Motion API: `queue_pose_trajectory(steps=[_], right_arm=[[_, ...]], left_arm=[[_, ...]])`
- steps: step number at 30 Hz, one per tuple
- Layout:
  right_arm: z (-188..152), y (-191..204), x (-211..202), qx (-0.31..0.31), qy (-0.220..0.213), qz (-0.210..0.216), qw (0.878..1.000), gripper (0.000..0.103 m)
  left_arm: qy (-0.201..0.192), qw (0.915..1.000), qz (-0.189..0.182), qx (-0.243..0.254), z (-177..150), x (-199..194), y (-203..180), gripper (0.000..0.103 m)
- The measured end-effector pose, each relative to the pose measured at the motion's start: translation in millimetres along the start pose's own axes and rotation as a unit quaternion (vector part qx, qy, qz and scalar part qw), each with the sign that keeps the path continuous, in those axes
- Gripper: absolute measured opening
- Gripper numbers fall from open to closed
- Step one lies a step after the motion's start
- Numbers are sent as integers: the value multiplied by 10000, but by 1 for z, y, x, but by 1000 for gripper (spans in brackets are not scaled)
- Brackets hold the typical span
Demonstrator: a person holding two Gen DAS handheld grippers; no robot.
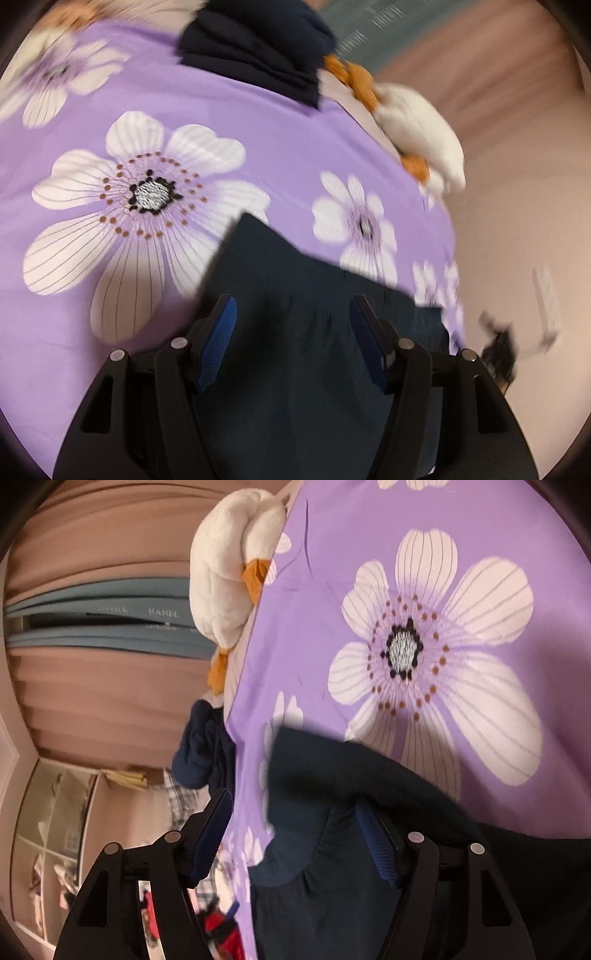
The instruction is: Fold large clothes
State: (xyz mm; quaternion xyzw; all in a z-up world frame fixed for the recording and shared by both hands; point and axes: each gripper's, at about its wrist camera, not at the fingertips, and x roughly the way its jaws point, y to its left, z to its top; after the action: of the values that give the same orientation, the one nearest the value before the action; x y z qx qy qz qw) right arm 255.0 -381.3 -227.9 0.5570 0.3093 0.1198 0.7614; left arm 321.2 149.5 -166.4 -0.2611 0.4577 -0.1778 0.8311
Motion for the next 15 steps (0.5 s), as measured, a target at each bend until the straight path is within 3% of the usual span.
queue_pose_trajectory(steps=[1, 4, 6, 7, 9, 10, 12, 15], right_arm=[[0, 1, -5, 19, -63, 81, 9999, 80], [-8, 12, -23, -234, -243, 100, 9994, 80], [-22, 27, -27, -880, -106, -394, 9953, 80], [-34, 37, -28, -1374, -17, -806, 9872, 80], [-67, 55, -32, -2470, 9, -1643, 9550, 80], [-79, 59, -35, -2800, -26, -1836, 9423, 74], [-115, 68, -40, -3609, -88, -2273, 9044, 69], [-154, 70, -45, -4301, -76, -2548, 8661, 63]], left_arm=[[38, 9997, 34, 235, -9, -5, -7, 63], [132, 9968, 220, 757, -37, -11, -20, 63], [202, 9946, 311, 968, -53, -11, -25, 63], [235, 9937, 346, 1038, -62, -11, -26, 63], [250, 9918, 451, 1171, -80, -12, -27, 63], [210, 9906, 522, 1250, -87, -14, -29, 63], [50, 9869, 738, 1433, -104, -19, -34, 63], [-89, 9832, 881, 1599, -127, -20, -39, 63]])
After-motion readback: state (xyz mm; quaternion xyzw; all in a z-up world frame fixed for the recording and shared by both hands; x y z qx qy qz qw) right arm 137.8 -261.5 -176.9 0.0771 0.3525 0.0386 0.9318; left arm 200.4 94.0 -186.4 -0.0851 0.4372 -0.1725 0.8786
